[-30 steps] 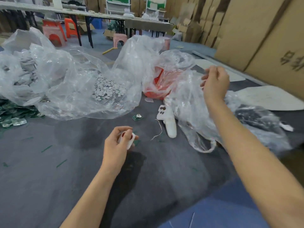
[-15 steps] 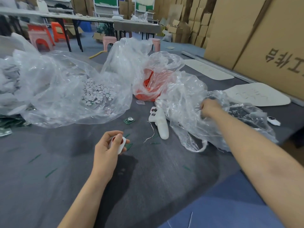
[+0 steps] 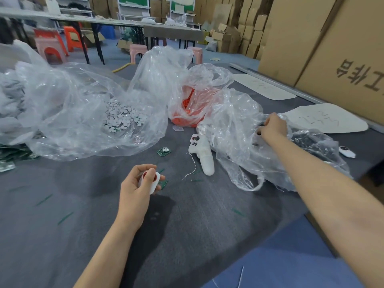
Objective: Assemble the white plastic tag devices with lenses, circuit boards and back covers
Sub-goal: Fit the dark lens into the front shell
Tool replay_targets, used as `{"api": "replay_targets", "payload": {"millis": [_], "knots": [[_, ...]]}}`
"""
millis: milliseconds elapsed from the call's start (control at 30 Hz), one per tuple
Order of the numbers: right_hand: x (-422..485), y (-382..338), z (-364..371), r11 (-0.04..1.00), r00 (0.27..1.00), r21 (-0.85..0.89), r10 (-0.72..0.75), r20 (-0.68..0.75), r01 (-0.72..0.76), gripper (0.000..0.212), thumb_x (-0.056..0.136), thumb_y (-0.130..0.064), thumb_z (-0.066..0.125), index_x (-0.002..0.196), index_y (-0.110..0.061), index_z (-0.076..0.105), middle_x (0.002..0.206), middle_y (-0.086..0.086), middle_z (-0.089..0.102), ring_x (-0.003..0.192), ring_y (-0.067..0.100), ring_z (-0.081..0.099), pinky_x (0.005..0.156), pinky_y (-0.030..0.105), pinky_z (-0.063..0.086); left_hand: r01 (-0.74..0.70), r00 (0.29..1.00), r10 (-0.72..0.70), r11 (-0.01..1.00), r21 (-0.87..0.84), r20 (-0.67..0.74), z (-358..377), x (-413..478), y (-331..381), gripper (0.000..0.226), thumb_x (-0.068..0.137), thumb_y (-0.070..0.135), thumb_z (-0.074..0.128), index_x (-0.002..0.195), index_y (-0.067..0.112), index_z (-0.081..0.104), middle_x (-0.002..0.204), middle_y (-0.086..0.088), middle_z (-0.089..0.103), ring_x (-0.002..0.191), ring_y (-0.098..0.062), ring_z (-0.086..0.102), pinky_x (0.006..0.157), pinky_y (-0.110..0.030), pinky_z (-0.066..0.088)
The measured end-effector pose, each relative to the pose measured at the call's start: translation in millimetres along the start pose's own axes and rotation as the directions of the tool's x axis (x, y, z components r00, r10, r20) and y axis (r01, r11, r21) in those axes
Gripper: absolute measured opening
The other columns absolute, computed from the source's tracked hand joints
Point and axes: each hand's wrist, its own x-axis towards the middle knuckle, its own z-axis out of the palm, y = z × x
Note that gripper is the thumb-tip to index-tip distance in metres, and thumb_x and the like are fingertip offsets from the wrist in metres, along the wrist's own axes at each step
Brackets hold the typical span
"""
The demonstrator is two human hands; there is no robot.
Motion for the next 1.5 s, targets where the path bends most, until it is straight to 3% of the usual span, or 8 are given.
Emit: {"api": "replay_targets", "payload": {"millis": [100,200,300,467,667,967,1267,1500], "knots": [[-14,-13,-9,0.980,0.968,0.154,-0.084,-0.235,0.122,0.010,0.093,-0.017,0.057,0.103,-0.014,0.058,0.101,0.008,0.066,0.093,0.027,0.059,0.073,0.031,0.042,0.007,1.000,-0.006,0.999,-0.041,0.016,0,-2,4,0.015,0.099,0.012,0.049,0.091,0.015,0.061,0.076,-0.005,0.072,0.046,-0.012,0.052,0.043,-0.020,0.043],[-50,-50,-19,0.762,0.903,0.542,-0.131,-0.408,0.355,0.004,0.090,-0.012,0.061,0.091,-0.014,0.064,0.084,-0.001,0.067,0.075,0.009,0.057,0.075,0.027,0.046,0.019,1.000,-0.018,0.998,-0.061,0.013,0,-3,6,0.020,0.101,0.012,0.043,0.096,0.017,0.061,0.076,-0.004,0.071,0.041,-0.012,0.046,0.040,-0.018,0.036],[-113,-95,-10,0.483,0.916,0.797,-0.341,-0.211,0.363,0.011,0.088,-0.003,0.063,0.091,-0.013,0.067,0.078,-0.004,0.066,0.060,0.000,0.059,0.061,0.022,0.052,0.055,0.998,-0.058,0.992,-0.115,-0.021,0,-3,7,0.023,0.101,0.007,0.039,0.107,0.024,0.054,0.081,-0.002,0.073,0.044,-0.012,0.047,0.042,-0.019,0.037],[-209,-136,39,0.240,0.793,0.962,-0.557,0.248,-0.133,0.022,0.088,0.005,0.060,0.092,-0.015,0.068,0.069,0.005,0.068,0.054,0.011,0.060,0.053,0.022,0.051,-0.015,0.991,0.002,0.995,-0.095,-0.134,-12,-3,9,0.014,0.100,0.014,0.048,0.098,0.028,0.050,0.092,-0.003,0.073,0.056,-0.013,0.054,0.048,-0.018,0.044],[-243,-130,83,0.221,0.645,0.829,-0.537,0.544,-0.514,0.016,0.088,0.006,0.058,0.092,-0.006,0.069,0.082,0.016,0.072,0.061,0.017,0.063,0.060,0.022,0.053,0.040,0.971,-0.084,0.980,-0.196,-0.226,-39,6,14,0.022,0.101,0.019,0.047,0.111,0.029,0.064,0.106,0.000,0.070,0.086,-0.008,0.064,0.066,-0.019,0.051],[-242,-130,90,0.087,0.607,0.752,-0.534,0.589,-0.653,0.021,0.083,0.017,0.054,0.080,-0.002,0.063,0.079,0.012,0.072,0.074,0.021,0.071,0.067,0.020,0.055,0.061,0.971,-0.116,0.966,-0.252,-0.208,-40,3,21,0.035,0.065,0.048,0.077,0.097,0.033,0.075,0.099,0.002,0.074,0.092,-0.012,0.067,0.075,-0.022,0.051],[-237,-129,85,0.030,0.575,0.699,-0.544,0.611,-0.714,0.010,0.078,0.004,0.061,0.085,-0.003,0.062,0.078,0.011,0.073,0.072,0.022,0.073,0.061,0.019,0.056,0.059,0.980,-0.122,0.933,-0.355,-0.158,-41,3,18,0.027,0.072,0.039,0.069,0.090,0.023,0.079,0.105,-0.003,0.073,0.106,-0.017,0.067,0.088,-0.019,0.051],[-237,-125,86,0.122,0.457,0.633,-0.589,0.666,-0.765,0.015,0.071,-0.009,0.066,0.083,-0.017,0.065,0.083,0.004,0.074,0.060,0.013,0.068,0.054,0.021,0.054,0.068,0.975,-0.127,0.953,-0.297,-0.185,-39,0,15,0.021,0.083,0.004,0.068,0.099,0.012,0.057,0.095,-0.003,0.072,0.087,-0.024,0.072,0.070,-0.023,0.055]]}}
